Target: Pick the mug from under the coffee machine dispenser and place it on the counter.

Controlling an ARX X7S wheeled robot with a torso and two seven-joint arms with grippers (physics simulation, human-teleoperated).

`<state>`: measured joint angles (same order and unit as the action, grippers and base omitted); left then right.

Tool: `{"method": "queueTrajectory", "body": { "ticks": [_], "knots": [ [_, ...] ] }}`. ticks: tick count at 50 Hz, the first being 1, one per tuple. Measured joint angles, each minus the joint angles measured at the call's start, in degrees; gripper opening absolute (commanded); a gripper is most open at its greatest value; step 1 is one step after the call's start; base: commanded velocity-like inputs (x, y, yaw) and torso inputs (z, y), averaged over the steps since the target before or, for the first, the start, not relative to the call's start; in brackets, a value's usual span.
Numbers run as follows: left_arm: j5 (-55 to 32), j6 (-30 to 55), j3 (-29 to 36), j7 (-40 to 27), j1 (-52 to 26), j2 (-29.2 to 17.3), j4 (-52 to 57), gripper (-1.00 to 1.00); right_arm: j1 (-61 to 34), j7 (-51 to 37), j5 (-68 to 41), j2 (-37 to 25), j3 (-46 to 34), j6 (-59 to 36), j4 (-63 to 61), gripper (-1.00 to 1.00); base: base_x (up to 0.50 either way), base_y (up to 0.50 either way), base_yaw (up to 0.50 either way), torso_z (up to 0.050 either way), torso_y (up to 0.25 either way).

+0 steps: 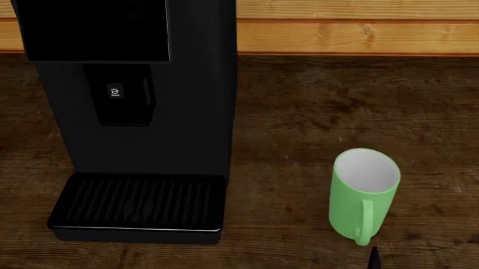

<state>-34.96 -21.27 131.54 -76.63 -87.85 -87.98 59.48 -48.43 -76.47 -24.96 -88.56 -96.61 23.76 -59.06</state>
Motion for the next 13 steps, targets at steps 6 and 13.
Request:
{"method": "queueTrajectory", "body": {
  "ticks": [6, 13],
  "knots": [
    [0.77, -0.68, 0.52, 0.9, 0.05, -0.9, 0.23, 1.0, 0.03, -0.04, 1.62, -0.64, -0.52, -0.02, -0.42, 1.0, 0.0, 0.0, 0.0, 0.0, 0.0],
    [2.68, -1.32, 1.31, 0.69, 0.58, -1.46, 0.37, 1.0, 0.38, -0.27, 3.56, -1.03, -1.22, 0.23, -0.68, 1.0, 0.0, 0.0, 0.0, 0.0, 0.0]
  ]
}}
